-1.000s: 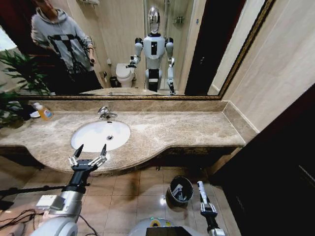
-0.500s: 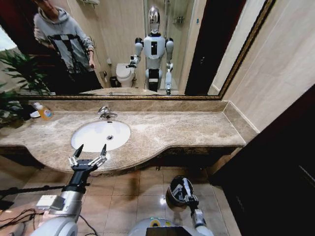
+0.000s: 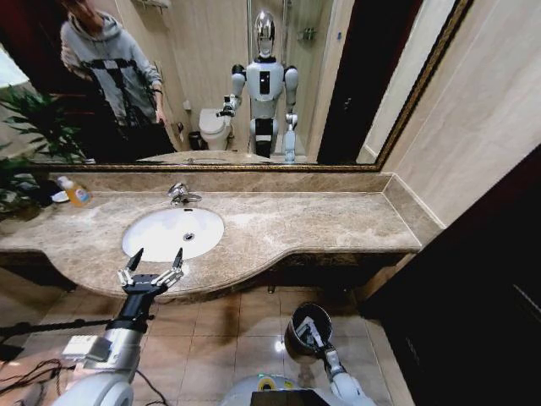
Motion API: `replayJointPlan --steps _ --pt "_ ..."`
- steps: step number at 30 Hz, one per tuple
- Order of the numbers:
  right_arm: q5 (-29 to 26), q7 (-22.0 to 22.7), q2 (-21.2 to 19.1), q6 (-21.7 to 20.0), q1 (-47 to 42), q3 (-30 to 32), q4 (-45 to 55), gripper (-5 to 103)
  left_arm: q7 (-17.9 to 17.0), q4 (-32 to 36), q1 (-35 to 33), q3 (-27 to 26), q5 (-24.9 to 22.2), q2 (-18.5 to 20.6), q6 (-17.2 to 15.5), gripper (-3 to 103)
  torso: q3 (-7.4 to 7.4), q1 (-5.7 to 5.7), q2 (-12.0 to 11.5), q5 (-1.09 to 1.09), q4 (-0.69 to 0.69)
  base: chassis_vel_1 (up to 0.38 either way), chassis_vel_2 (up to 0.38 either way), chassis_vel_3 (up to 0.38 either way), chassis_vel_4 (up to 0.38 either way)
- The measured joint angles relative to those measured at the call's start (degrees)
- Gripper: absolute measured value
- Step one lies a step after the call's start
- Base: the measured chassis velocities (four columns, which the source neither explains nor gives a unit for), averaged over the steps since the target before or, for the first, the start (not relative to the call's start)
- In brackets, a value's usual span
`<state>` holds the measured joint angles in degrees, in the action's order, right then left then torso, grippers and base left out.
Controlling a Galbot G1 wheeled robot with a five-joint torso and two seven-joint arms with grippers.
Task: Pick up the trash from the sink and place it in the trash bin.
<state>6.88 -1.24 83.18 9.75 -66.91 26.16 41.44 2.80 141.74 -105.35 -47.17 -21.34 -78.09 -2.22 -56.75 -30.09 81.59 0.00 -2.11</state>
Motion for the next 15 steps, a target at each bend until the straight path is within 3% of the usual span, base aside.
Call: replayJointPlan --steps 15 --pt "2.99 -1.51 1.37 1.53 10.39 1.91 -16.62 25 0.00 0.00 0.00 0.00 0.00 0.00 0.00 100 0.00 0.00 0.01 0.00 0.00 0.000 0.000 0.000 0.000"
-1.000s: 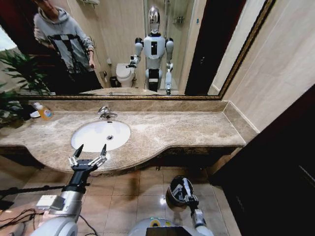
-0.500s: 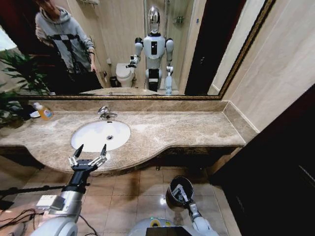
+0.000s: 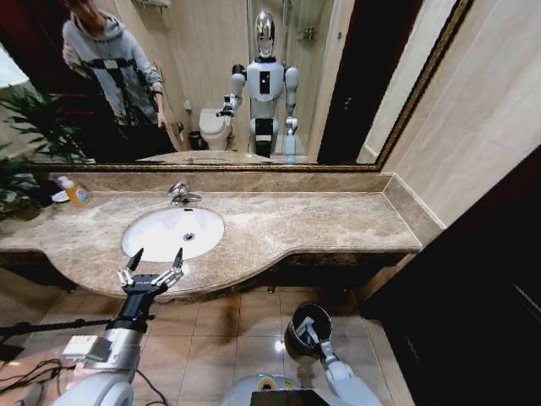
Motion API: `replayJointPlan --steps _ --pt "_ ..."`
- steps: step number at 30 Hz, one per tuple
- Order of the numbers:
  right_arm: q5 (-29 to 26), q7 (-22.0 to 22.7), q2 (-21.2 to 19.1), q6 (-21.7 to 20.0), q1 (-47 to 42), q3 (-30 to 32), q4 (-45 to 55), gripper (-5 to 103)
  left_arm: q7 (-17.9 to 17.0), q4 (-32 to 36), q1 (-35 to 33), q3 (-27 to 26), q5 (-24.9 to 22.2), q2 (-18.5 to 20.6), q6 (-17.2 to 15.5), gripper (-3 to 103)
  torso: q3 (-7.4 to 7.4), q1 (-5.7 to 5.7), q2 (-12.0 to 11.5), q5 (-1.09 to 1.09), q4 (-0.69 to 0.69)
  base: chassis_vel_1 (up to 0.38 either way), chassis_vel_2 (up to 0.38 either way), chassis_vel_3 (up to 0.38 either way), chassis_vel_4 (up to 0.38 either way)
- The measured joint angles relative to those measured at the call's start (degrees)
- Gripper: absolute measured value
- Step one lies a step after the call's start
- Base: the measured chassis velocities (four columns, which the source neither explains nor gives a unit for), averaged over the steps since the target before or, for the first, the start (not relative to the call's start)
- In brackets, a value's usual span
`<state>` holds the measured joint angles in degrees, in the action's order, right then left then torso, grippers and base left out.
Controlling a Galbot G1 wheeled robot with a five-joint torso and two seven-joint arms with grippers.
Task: Pick up the trash from the sink and place it in the trash bin.
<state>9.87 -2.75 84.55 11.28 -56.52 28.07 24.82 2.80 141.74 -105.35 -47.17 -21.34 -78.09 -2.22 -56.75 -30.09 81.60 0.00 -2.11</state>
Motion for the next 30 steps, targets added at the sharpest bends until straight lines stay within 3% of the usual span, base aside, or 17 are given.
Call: replayJointPlan --steps 3,7,9,12,15,21,26,30 --pt "0.04 -0.01 -0.06 -0.01 0.51 0.02 -0.25 28 0.00 0.00 0.00 0.00 0.00 0.00 0.00 100 0.00 0.00 0.00 0.00 0.00 0.000 0.000 0.000 0.000" --pt "0.11 0.16 -0.21 -0.01 0.45 0.01 0.47 50 0.00 0.00 0.00 0.00 0.00 0.00 0.00 100 0.00 0.00 0.00 0.00 0.00 0.000 0.000 0.000 0.000" --pt "0.11 0.19 -0.23 -0.01 0.32 0.01 0.78 50 0.00 0.00 0.00 0.00 0.00 0.00 0.00 100 0.00 0.00 0.00 0.00 0.00 0.000 0.000 0.000 0.000" --pt "0.06 0.31 -0.33 -0.01 -0.70 -0.09 2.58 66 0.00 0.00 0.00 0.00 0.00 0.00 0.00 100 0.00 0.00 0.00 -0.01 0.00 0.000 0.000 0.000 0.000" --pt "0.02 0.34 -0.33 -0.01 -1.11 -0.10 3.21 72 0.00 0.00 0.00 0.00 0.00 0.00 0.00 100 0.00 0.00 0.00 0.00 0.00 0.000 0.000 0.000 0.000" --pt "-0.97 0.25 -0.25 -0.03 -3.35 -0.10 7.20 97 0.00 0.00 0.00 0.00 0.00 0.00 0.00 100 0.00 0.00 0.00 0.00 0.00 0.000 0.000 0.000 0.000" --pt "-2.74 0.32 -0.08 -0.02 -5.08 0.08 10.88 100 0.00 0.00 0.00 0.00 0.00 0.00 0.00 100 0.00 0.00 0.00 0.00 0.00 0.000 0.000 0.000 0.000" --pt "-6.73 0.44 -0.57 -0.79 -9.08 -0.12 20.22 100 0.00 0.00 0.00 0.00 0.00 0.00 0.00 100 0.00 0.00 0.00 0.00 0.00 0.000 0.000 0.000 0.000"
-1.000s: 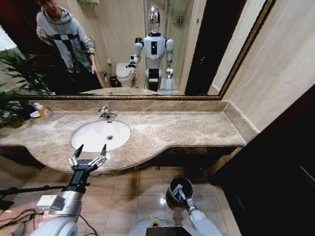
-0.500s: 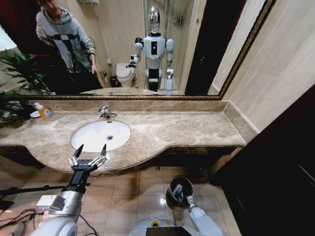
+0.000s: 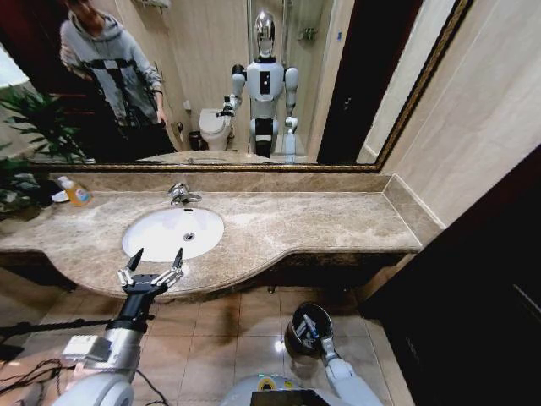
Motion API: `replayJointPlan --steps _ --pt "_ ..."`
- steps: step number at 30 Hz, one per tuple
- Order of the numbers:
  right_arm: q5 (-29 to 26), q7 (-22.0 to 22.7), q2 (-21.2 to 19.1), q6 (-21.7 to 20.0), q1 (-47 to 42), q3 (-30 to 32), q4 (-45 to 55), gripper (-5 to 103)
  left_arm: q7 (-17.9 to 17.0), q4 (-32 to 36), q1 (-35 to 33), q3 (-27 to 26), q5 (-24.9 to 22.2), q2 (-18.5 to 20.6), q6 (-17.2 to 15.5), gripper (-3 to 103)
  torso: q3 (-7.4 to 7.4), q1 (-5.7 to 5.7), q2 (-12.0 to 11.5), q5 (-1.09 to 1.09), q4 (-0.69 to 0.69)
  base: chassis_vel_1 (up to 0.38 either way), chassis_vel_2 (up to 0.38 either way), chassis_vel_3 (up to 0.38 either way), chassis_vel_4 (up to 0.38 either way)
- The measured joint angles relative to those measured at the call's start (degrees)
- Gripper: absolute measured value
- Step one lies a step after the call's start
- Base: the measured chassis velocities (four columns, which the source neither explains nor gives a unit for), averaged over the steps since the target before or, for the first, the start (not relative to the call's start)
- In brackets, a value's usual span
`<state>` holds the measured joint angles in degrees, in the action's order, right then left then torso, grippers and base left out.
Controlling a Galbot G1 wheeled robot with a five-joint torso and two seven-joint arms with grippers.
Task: Pick up the trash from the sink and place it in the trash bin.
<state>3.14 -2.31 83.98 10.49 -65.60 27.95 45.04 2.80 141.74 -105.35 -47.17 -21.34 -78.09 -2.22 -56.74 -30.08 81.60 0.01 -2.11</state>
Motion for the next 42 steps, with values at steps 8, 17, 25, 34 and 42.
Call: replayJointPlan --steps 8,17,25,34,42 --pt "-3.89 1.85 -1.73 -0.37 -8.18 1.53 16.89 100 0.00 0.00 0.00 0.00 0.00 0.00 0.00 100 0.00 0.00 0.00 0.00 0.00 0.000 0.000 0.000 0.000" --pt "-15.73 3.85 -4.82 -2.24 -18.02 6.35 41.40 100 0.00 0.00 0.00 0.00 0.00 0.00 0.00 100 0.00 0.00 0.00 -0.01 0.00 0.000 0.000 0.000 0.000" --pt "-20.55 2.47 -3.13 -5.12 -25.18 10.81 60.47 100 0.00 0.00 0.00 0.00 0.00 0.00 0.00 100 0.00 0.00 0.00 0.00 0.00 0.000 0.000 0.000 0.000" --pt "-20.86 1.55 -0.31 -4.87 -33.50 13.33 74.43 100 0.00 0.00 0.00 0.00 0.00 0.00 0.00 100 0.00 0.00 0.00 -0.01 0.01 0.000 0.000 0.000 0.000" --pt "-19.08 0.56 0.98 -4.10 -36.36 11.89 82.03 100 0.00 0.00 0.00 0.00 0.00 0.00 0.00 100 0.00 0.00 0.00 -0.01 0.01 0.000 0.000 0.000 0.000"
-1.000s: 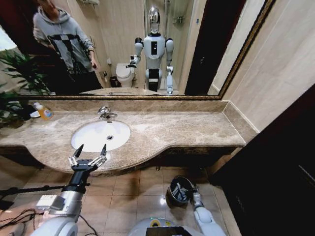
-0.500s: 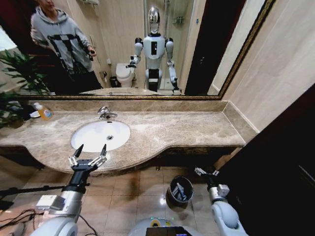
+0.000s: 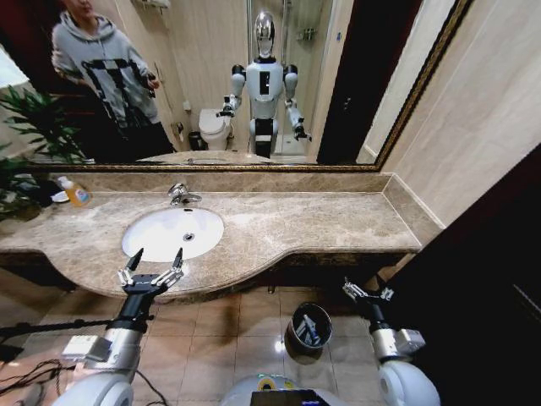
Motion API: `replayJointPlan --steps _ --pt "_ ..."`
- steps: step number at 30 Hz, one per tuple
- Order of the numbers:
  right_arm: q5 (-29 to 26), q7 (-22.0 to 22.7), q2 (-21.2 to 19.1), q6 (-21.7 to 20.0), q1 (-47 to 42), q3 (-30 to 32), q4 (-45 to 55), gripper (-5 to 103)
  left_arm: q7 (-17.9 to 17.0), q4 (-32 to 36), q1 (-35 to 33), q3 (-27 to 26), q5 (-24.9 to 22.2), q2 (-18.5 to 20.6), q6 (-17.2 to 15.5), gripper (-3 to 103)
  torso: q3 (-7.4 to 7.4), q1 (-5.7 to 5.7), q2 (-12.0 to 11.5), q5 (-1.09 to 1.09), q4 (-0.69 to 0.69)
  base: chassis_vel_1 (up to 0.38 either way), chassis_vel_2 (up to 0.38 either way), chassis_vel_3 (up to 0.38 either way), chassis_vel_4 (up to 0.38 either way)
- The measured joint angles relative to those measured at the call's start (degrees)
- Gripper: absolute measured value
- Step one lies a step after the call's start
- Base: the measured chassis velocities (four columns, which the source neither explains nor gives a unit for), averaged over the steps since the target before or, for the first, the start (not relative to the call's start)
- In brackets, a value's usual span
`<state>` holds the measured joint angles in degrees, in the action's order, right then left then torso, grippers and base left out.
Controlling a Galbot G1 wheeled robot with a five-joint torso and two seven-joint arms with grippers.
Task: Pick up the trash from the sink and place it in the trash bin.
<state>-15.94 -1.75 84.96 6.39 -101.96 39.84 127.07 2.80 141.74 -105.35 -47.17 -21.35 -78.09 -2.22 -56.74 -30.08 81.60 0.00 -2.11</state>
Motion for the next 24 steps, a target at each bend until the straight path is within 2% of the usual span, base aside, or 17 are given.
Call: replayJointPlan --steps 3,10,24 --pt "1.58 -0.73 0.38 0.15 -0.05 -0.56 3.50 100 0.00 0.00 0.00 0.00 0.00 0.00 0.00 100 0.00 0.00 0.00 0.00 0.00 0.000 0.000 0.000 0.000" --pt "4.21 -1.58 -0.02 -3.34 1.14 -2.48 10.59 100 0.00 0.00 0.00 0.00 0.00 0.00 0.00 100 0.00 -0.01 0.00 -0.01 0.00 0.000 0.000 0.000 0.000" --pt "5.15 -3.27 0.20 -4.67 1.87 -2.82 10.41 100 0.00 0.00 0.00 0.00 0.00 0.00 0.00 100 0.00 -0.01 0.00 0.00 0.00 0.000 0.000 0.000 0.000"
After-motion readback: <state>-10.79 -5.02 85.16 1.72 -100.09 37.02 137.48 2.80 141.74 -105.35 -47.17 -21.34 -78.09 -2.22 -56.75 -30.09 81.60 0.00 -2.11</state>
